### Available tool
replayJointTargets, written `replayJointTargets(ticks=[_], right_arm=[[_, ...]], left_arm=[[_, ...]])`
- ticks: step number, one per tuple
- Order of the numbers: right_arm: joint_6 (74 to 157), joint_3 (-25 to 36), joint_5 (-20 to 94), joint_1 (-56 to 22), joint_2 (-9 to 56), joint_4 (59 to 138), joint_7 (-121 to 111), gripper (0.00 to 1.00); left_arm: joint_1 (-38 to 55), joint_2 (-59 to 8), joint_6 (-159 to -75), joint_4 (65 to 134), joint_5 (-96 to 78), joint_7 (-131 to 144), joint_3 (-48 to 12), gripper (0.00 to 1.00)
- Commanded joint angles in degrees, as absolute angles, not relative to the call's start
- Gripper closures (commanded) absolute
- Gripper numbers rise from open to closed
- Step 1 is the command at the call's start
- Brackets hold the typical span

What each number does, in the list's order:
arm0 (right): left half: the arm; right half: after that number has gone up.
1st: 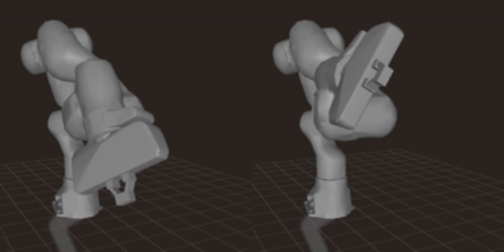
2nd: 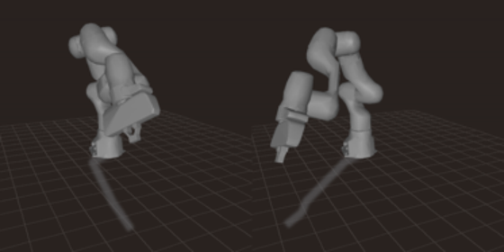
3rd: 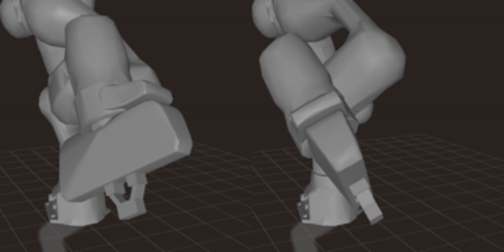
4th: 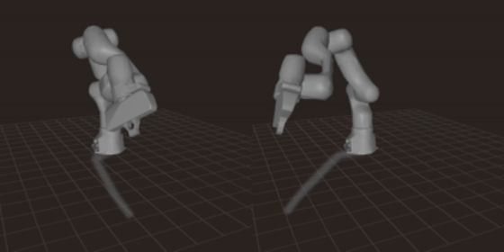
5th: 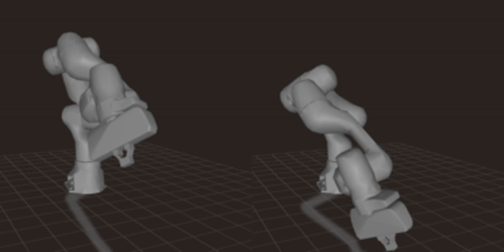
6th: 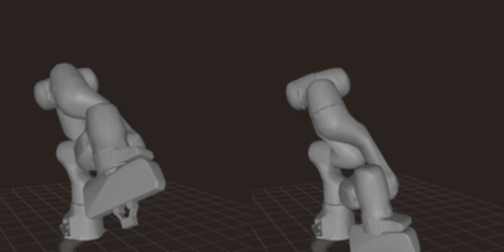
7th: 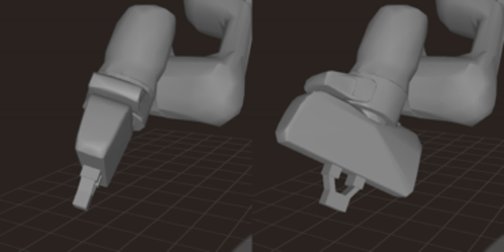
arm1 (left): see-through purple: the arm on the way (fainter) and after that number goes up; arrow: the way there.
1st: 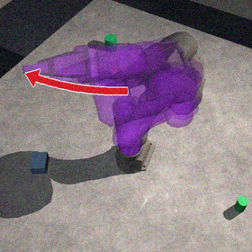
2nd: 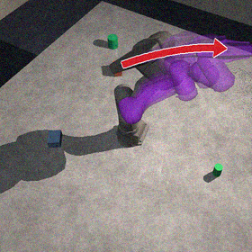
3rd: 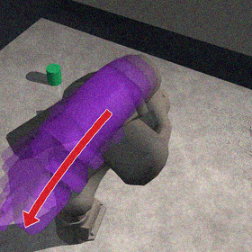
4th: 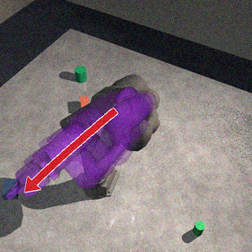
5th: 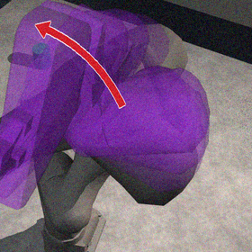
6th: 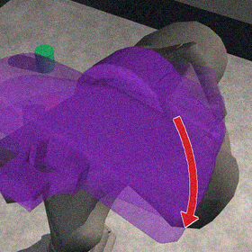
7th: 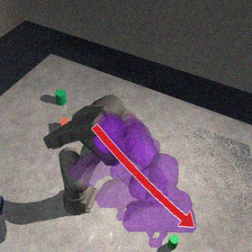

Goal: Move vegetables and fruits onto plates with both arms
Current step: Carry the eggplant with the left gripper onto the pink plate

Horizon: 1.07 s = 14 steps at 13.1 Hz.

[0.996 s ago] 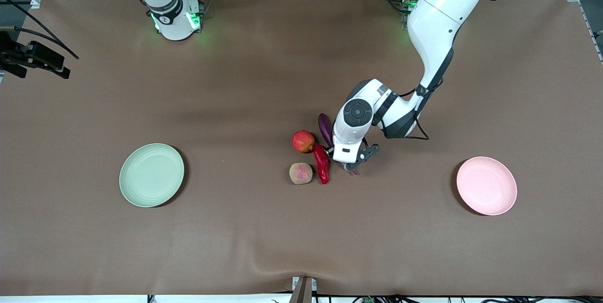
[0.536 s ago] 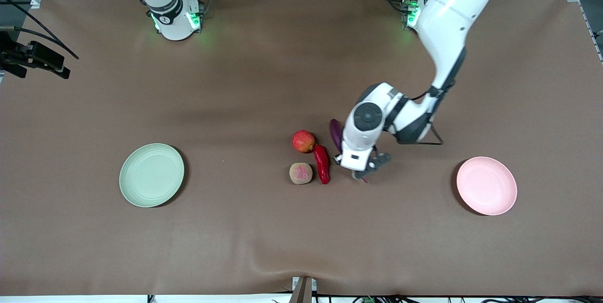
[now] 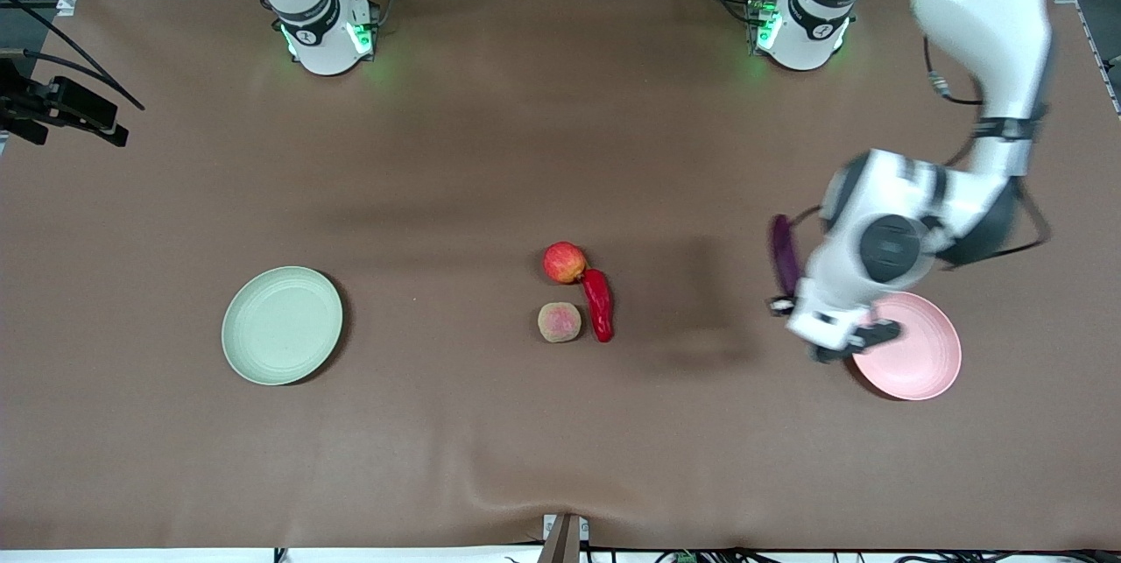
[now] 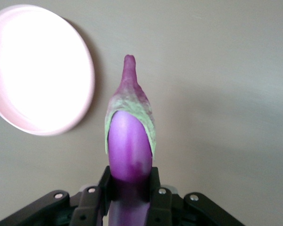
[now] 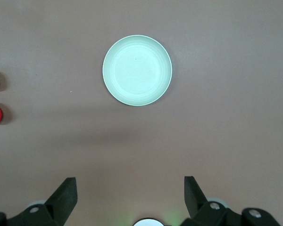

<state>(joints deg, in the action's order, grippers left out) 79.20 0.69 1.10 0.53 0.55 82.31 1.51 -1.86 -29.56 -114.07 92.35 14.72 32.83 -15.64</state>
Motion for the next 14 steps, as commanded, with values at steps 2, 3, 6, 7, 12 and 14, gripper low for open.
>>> replayJointTargets(ticks=[2, 3, 6, 7, 12, 14], right_arm=[[79.2, 0.3, 1.9, 1.5, -1.1, 83.8, 0.6, 0.00], [79.2, 0.3, 1.9, 1.5, -1.1, 83.8, 0.7, 0.00], [79.3, 0.2, 1.9, 1.1, -0.4, 83.5, 0.8, 0.00], [79.5, 0.1, 1.8, 0.7, 0.3, 83.2, 0.7, 0.00], [79.9, -0.2, 2.0, -1.0, 7.1, 82.2, 0.7, 0.00], [82.3, -0.2, 1.8, -5.4, 9.6, 82.2, 1.5, 0.00]], left_arm=[[-11.4, -29.0, -113.0, 93.7, 14.6, 19.3, -16.3, 1.00], [-13.3, -29.4, -113.1, 93.5, 14.6, 16.5, -16.3, 1.00], [-15.9, -33.1, -113.7, 90.4, 14.3, 14.9, -16.3, 1.00], [-16.2, -34.4, -113.7, 89.8, 13.5, 14.5, -16.3, 1.00], [-17.4, -38.7, -114.3, 87.7, 13.5, 13.0, -16.0, 1.00], [-17.4, -39.3, -115.9, 87.7, 14.4, 12.2, -15.7, 1.00]])
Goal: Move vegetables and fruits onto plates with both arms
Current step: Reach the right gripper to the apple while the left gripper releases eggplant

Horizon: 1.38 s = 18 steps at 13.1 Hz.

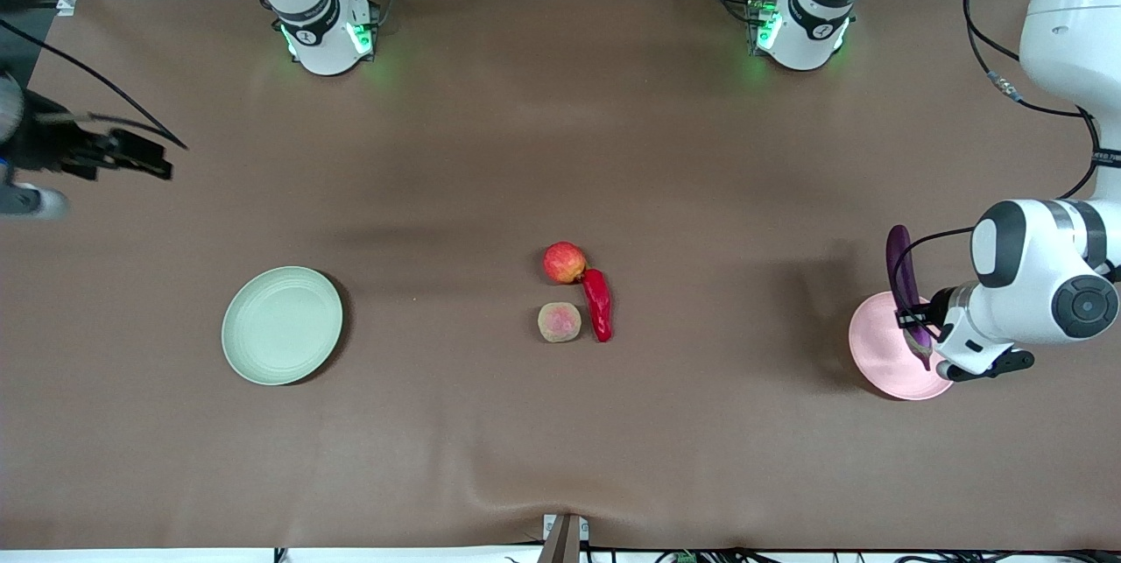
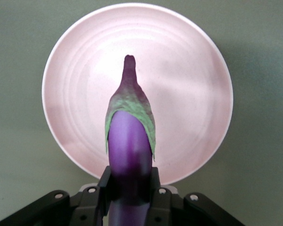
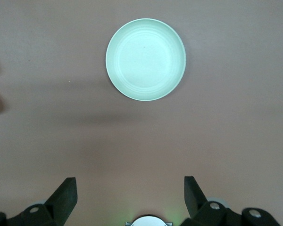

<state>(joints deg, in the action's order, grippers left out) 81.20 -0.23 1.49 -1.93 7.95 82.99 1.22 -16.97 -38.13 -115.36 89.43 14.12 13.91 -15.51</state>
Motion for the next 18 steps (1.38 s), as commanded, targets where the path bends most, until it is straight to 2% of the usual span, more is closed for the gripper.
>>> replayJointTargets(ticks=[1, 4, 9, 10, 11, 12, 13, 15, 18], right_arm=[[84.6, -0.1, 1.7, -8.1, 11.1, 82.2, 1.8, 0.00], [92.4, -0.2, 7.6, -12.3, 17.9, 82.2, 11.1, 0.00], [111.0, -0.1, 17.4, -23.3, 28.7, 82.2, 37.0, 0.00], [114.4, -0.2, 17.8, -24.7, 31.0, 82.2, 40.6, 0.00], [117.5, -0.2, 17.9, -26.1, 33.2, 82.1, 42.1, 0.00], [119.2, -0.2, 17.9, -27.8, 35.0, 82.1, 42.4, 0.00], [121.0, -0.2, 17.8, -29.3, 36.6, 82.1, 42.5, 0.00], [126.7, -0.1, 18.3, -31.7, 39.3, 82.3, 44.5, 0.00], [128.3, -0.2, 18.4, -33.8, 42.3, 82.2, 46.2, 0.00]], left_arm=[[-17.5, -39.5, -116.7, 87.7, 15.6, 12.0, -15.7, 1.00], [-18.2, -40.0, -121.8, 88.4, 18.1, 11.4, -15.6, 1.00], [-19.6, -41.7, -124.3, 88.8, 22.0, 10.1, -15.6, 1.00], [-19.6, -41.7, -124.4, 88.8, 22.1, 10.1, -15.6, 0.93], [-19.6, -41.7, -124.4, 88.8, 22.1, 10.1, -15.6, 0.61], [-19.6, -41.7, -124.4, 88.7, 22.1, 10.2, -15.6, 0.19], [-19.7, -41.7, -124.4, 88.8, 21.7, 10.2, -15.6, 0.00], [-19.9, -41.4, -124.4, 88.9, 21.4, 10.1, -15.7, 0.00], [-19.8, -40.3, -122.2, 89.2, 21.2, 10.7, -16.4, 0.00]])
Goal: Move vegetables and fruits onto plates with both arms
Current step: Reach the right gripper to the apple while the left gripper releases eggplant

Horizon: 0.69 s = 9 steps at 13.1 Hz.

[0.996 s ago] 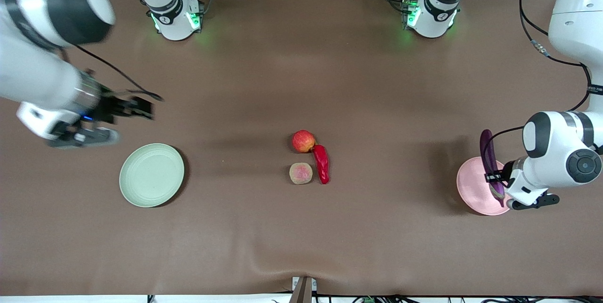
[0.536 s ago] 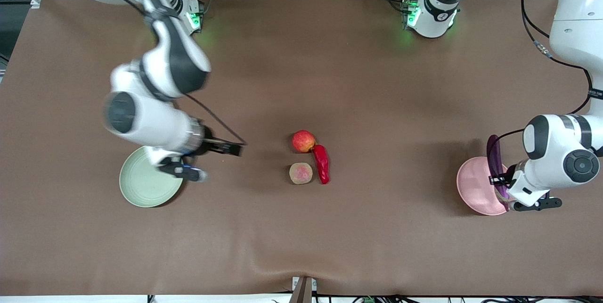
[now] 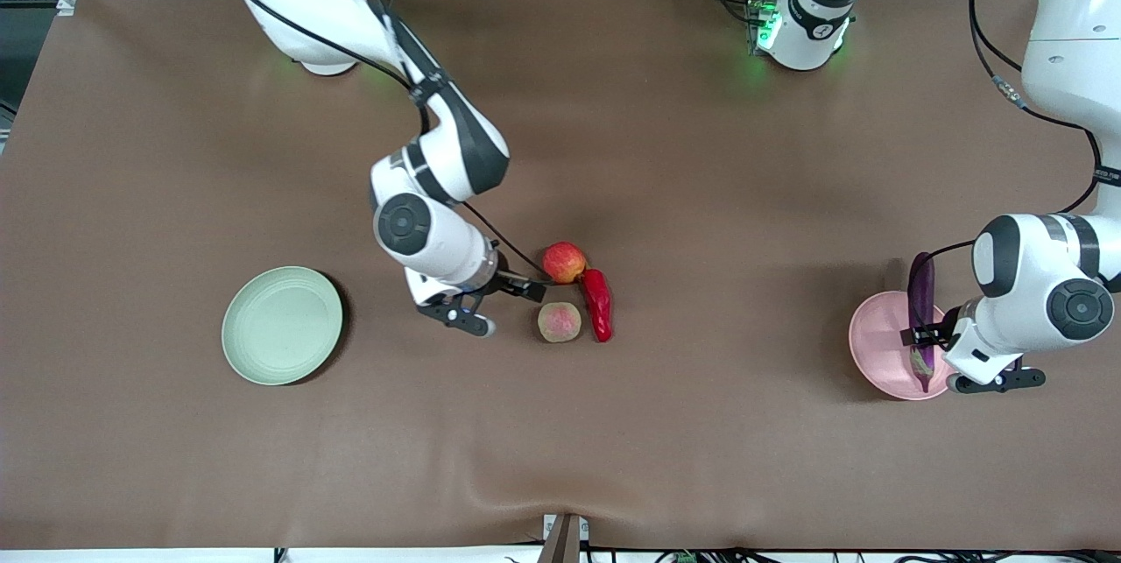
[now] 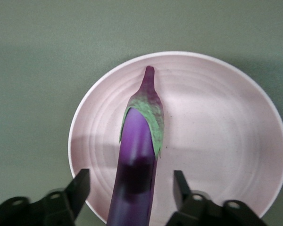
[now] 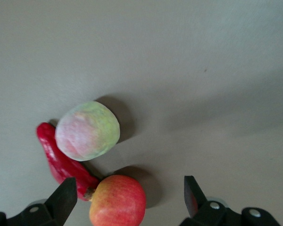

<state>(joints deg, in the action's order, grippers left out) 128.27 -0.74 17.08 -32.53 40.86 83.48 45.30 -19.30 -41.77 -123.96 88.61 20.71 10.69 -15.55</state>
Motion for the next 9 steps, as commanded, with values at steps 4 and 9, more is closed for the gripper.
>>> replayJointTargets(ticks=[4, 9], right_arm=[[127.6, -0.2, 18.4, -37.6, 42.4, 82.4, 49.5, 0.00], [128.1, -0.1, 18.0, -40.5, 43.5, 83.4, 50.3, 0.00]], left_arm=[[-19.0, -38.3, -117.2, 89.1, 17.2, 15.6, -20.6, 0.00], [-13.1, -38.3, -114.3, 89.1, 17.1, 40.3, -28.4, 0.00]])
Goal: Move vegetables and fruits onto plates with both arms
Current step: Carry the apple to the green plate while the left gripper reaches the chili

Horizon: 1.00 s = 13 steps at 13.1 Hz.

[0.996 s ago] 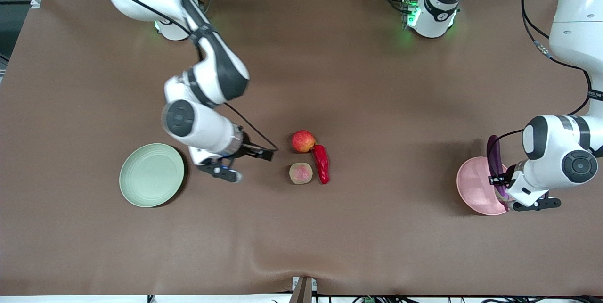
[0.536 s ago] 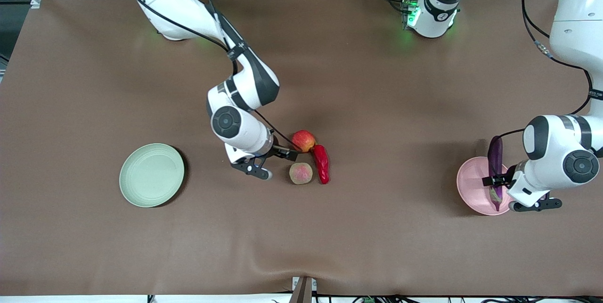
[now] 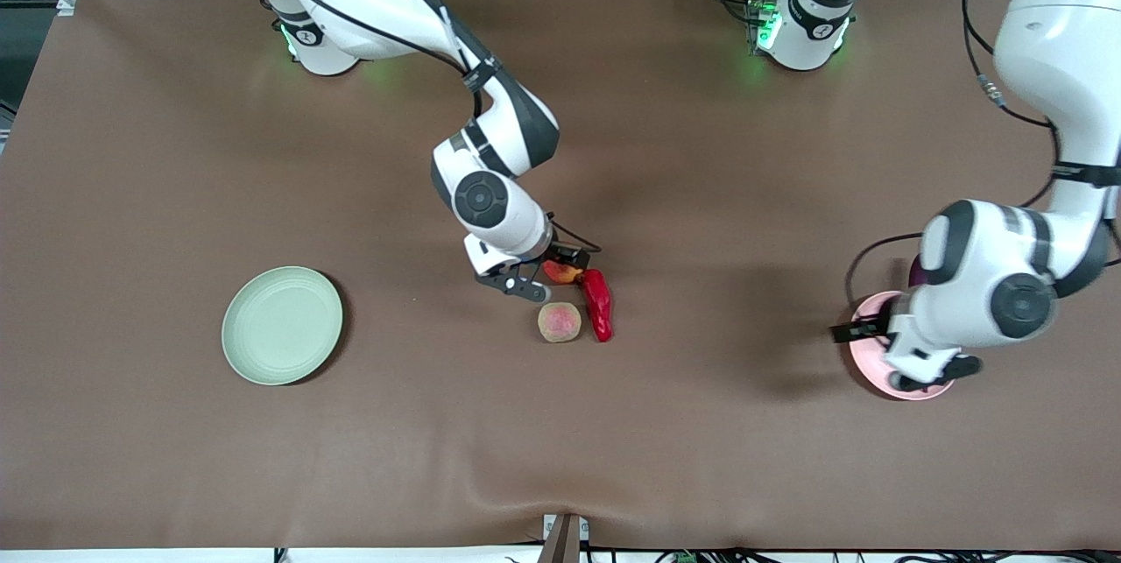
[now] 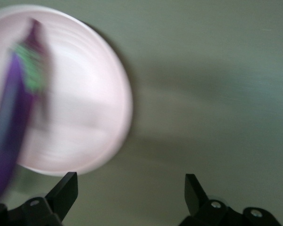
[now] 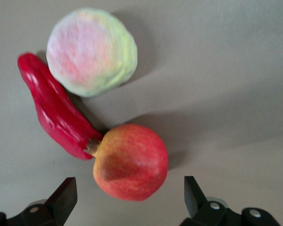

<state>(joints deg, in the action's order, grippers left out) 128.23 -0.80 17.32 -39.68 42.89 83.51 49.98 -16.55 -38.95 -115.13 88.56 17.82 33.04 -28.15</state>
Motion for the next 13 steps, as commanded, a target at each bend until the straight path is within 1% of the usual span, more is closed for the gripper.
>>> replayJointTargets(ticks=[1, 4, 6, 7, 8, 9, 10, 12, 13], right_arm=[[128.1, -0.1, 18.0, -40.7, 44.3, 83.5, 50.4, 0.00], [129.6, 0.0, 17.8, -42.5, 45.7, 83.4, 52.6, 0.00], [132.6, 0.0, 17.8, -42.7, 46.6, 83.2, 54.7, 0.00], [133.3, 0.0, 17.7, -42.7, 46.8, 83.1, 54.8, 0.17], [133.3, 0.0, 17.8, -42.4, 46.8, 82.9, 54.7, 0.69], [132.7, 0.1, 17.7, -42.1, 46.7, 82.9, 54.6, 0.95], [131.0, 0.1, 17.8, -41.3, 46.1, 82.7, 54.2, 1.00], [125.0, 0.3, 17.3, -40.5, 44.7, 82.4, 51.0, 1.00], [121.9, 0.3, 17.3, -39.6, 43.3, 82.7, 49.1, 1.00]], left_arm=[[-10.5, -38.7, -114.3, 88.9, 17.1, 44.8, -28.3, 0.00], [-6.8, -40.0, -115.0, 88.6, 16.4, 53.1, -28.3, 0.00], [-3.3, -40.1, -115.7, 88.5, 14.1, 57.4, -28.3, 0.00], [-1.3, -40.4, -116.7, 88.5, 12.9, 60.6, -28.3, 0.00], [0.7, -41.1, -118.4, 88.4, 13.0, 64.6, -28.0, 0.00], [1.9, -42.2, -120.5, 88.3, 13.0, 67.6, -27.9, 0.00], [3.3, -42.7, -123.0, 88.2, 12.8, 70.5, -27.9, 0.00], [5.4, -43.8, -126.8, 87.7, 12.7, 74.9, -27.9, 0.00], [6.8, -44.9, -127.8, 86.4, 12.7, 77.8, -27.9, 0.00]])
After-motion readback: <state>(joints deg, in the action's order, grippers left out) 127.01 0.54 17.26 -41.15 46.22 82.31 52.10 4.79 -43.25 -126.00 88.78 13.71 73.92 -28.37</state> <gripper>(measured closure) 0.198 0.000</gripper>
